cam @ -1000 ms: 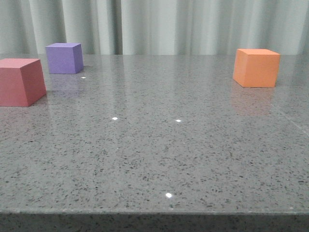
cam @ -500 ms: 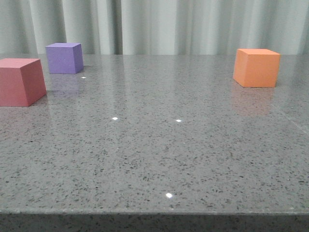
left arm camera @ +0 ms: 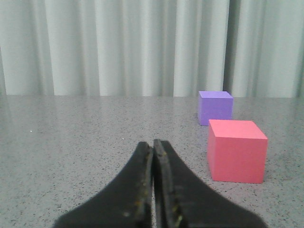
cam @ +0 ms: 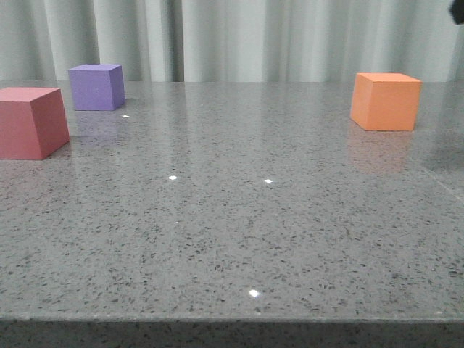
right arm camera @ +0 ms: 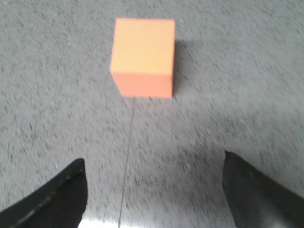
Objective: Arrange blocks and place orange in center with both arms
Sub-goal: 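Lower the open right gripper over the orange cube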
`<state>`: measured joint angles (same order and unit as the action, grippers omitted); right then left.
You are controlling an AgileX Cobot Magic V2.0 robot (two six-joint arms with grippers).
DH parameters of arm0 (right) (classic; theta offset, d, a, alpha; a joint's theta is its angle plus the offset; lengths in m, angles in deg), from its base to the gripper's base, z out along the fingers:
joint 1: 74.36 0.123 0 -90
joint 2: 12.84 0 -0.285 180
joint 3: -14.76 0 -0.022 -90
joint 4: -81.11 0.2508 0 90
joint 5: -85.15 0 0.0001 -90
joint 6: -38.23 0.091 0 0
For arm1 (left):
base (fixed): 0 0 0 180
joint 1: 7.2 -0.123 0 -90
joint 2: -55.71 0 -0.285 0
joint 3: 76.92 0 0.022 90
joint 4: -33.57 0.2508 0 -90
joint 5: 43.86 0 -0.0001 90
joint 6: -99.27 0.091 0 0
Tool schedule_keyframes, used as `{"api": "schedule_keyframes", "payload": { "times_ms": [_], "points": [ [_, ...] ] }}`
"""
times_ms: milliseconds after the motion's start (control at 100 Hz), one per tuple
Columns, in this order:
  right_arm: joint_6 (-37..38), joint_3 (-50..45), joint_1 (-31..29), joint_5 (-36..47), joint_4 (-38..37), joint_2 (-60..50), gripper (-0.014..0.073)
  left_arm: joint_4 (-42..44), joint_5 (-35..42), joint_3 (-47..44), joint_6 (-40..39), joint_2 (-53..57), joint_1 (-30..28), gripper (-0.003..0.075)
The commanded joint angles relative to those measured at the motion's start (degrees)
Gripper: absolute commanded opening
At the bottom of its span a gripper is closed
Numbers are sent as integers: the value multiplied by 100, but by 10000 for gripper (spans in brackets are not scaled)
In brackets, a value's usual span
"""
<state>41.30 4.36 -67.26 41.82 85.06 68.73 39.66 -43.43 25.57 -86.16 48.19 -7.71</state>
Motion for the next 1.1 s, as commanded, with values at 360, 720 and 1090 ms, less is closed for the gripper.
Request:
{"api": "schedule_keyframes", "payload": {
  "times_ms": [360, 720, 1090],
  "points": [
    [-18, 2098, 147, 39, 0, 2019, 584, -22, 452, -250, -44, 185, 2, -20],
    [-18, 2329, 141, 53, -39, 2879, 575, -22, 452, -250, -44, 185, 2, -20],
    [-12, 2744, 287, -223, 230, 2939, 284, -22, 452, -250, -44, 185, 2, -20]
  ]
}}
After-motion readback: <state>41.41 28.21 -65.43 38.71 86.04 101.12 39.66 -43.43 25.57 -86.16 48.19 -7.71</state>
